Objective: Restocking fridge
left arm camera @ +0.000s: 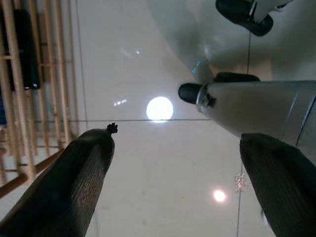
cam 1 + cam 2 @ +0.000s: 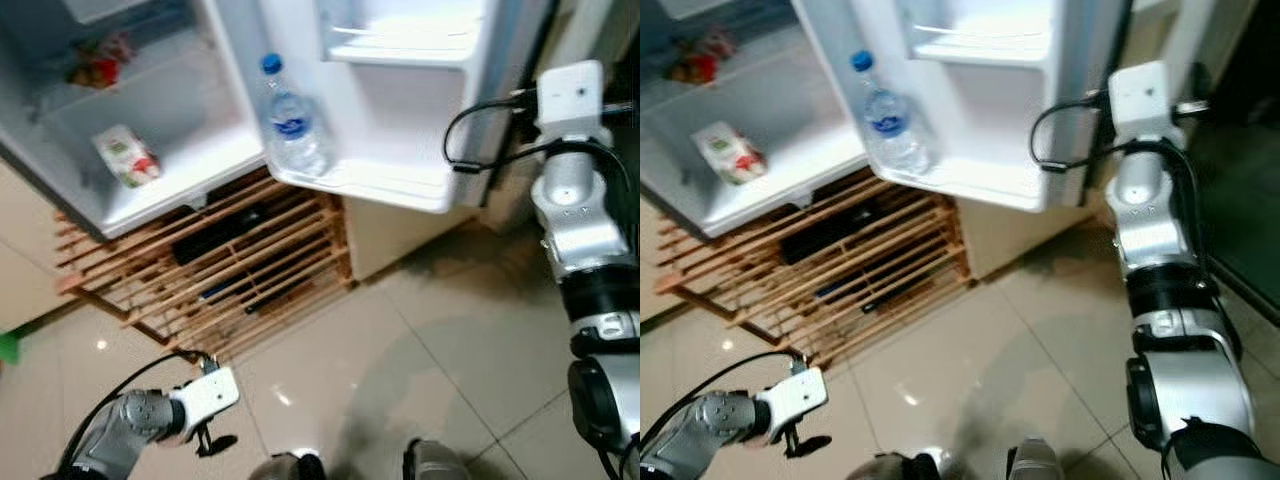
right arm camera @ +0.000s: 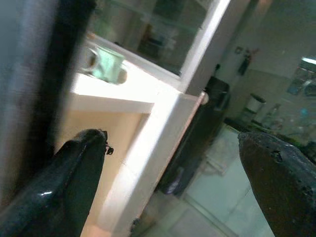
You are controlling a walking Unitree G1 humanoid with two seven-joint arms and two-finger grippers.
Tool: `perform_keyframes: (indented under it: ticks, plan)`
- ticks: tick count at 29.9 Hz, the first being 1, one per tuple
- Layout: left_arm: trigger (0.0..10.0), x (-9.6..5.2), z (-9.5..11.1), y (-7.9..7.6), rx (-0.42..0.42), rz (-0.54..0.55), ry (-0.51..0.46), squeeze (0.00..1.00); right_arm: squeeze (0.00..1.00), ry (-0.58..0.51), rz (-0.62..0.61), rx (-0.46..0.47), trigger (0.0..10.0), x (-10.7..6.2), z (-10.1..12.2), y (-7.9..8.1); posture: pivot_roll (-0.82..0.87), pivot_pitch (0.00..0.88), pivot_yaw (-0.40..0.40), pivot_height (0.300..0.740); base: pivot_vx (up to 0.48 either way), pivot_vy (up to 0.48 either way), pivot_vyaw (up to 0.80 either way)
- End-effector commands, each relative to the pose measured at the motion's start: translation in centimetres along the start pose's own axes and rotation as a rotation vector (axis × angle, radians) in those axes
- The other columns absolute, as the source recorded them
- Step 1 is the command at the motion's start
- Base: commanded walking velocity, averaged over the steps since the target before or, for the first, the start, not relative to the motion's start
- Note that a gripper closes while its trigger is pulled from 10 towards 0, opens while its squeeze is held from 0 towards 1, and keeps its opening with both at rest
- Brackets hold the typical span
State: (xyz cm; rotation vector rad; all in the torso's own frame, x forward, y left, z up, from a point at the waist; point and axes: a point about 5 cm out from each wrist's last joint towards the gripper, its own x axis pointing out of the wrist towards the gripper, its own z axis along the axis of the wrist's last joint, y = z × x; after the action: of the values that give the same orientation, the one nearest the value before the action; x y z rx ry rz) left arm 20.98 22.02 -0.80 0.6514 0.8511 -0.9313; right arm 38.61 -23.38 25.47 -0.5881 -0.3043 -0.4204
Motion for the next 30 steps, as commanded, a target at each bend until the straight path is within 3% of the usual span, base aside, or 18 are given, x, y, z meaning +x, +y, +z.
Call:
perform_keyframes:
  ticks: [1,5,8,9,11,13,14,19,23,25,26,29,30]
  plan:
    - [10.0,-0.6,-0.8,-0.3,-0.029,-0.011,0.035,0.0,0.67,-0.019,-0.041,-0.032,10.0,0.7,0.7,-0.5,0.03,0.141,0.203,0.74,0.0,0.0,0.0]
    - [10.0,-0.9,-0.7,-0.2,-0.039,0.0,0.033,0.0,0.67,-0.018,-0.122,-0.122,10.0,1.2,0.5,-1.7,0.04,0.129,0.193,0.74,0.0,0.0,0.0]
    - [10.0,-1.0,-0.6,-0.1,-0.048,0.008,0.036,0.0,0.67,0.002,-0.124,-0.1,10.0,1.3,0.3,-1.9,0.04,0.124,0.187,0.74,0.0,0.0,0.0]
    - [10.0,-1.0,-0.6,-0.1,-0.056,0.014,0.039,0.0,0.67,0.008,-0.084,-0.043,10.0,1.4,0.6,-1.2,0.04,0.119,0.183,0.74,0.0,0.0,0.0]
    - [10.0,-1.1,-0.5,-0.2,-0.061,0.016,0.043,0.0,0.67,0.004,-0.041,-0.011,10.0,1.4,0.9,-0.4,0.04,0.117,0.182,0.74,0.0,0.0,0.0]
    - [10.0,-1.1,-0.4,-0.3,-0.07,0.016,0.043,0.0,0.67,0.006,0.011,-0.04,10.0,1.2,1.0,1.2,0.04,0.116,0.185,0.74,0.0,0.0,0.0]
    - [10.0,-1.1,-0.4,-0.3,-0.07,0.016,0.043,0.0,0.67,0.006,0.011,-0.04,10.0,1.2,1.0,1.2,0.04,0.116,0.185,0.74,0.0,0.0,0.0]
    - [10.0,-0.8,-0.4,-0.5,-0.067,0.006,0.047,0.0,0.68,0.02,-0.053,-0.213,10.0,1.8,0.1,0.2,0.04,0.121,0.188,0.74,0.0,0.0,0.0]
    - [10.0,-0.8,-0.5,-0.5,-0.073,0.011,0.051,0.0,0.68,0.02,-0.092,-0.259,10.0,2.1,0.0,-0.8,0.04,0.122,0.188,0.74,0.0,0.0,0.0]
    - [10.0,-0.9,-0.6,-0.6,-0.076,0.011,0.054,0.0,0.67,0.055,-0.089,-0.227,10.0,2.2,-0.4,-1.1,0.04,0.122,0.189,0.74,0.0,0.0,0.0]
    - [10.0,-0.8,-0.7,-0.7,-0.077,0.008,0.055,0.0,0.67,0.067,-0.073,-0.187,10.0,2.2,-0.4,-0.8,0.04,0.122,0.189,0.74,0.0,0.0,0.0]
    - [10.0,-0.6,-0.7,-0.9,-0.076,-0.002,0.058,0.0,0.67,0.012,0.156,0.007,10.0,1.5,1.4,3.4,0.03,0.122,0.19,0.74,0.0,0.0,0.0]
    - [10.0,-0.5,-0.6,-0.9,-0.076,-0.004,0.055,0.0,0.66,-0.024,0.262,0.085,10.0,0.7,2.4,5.5,0.03,0.119,0.187,0.74,0.0,0.0,0.0]
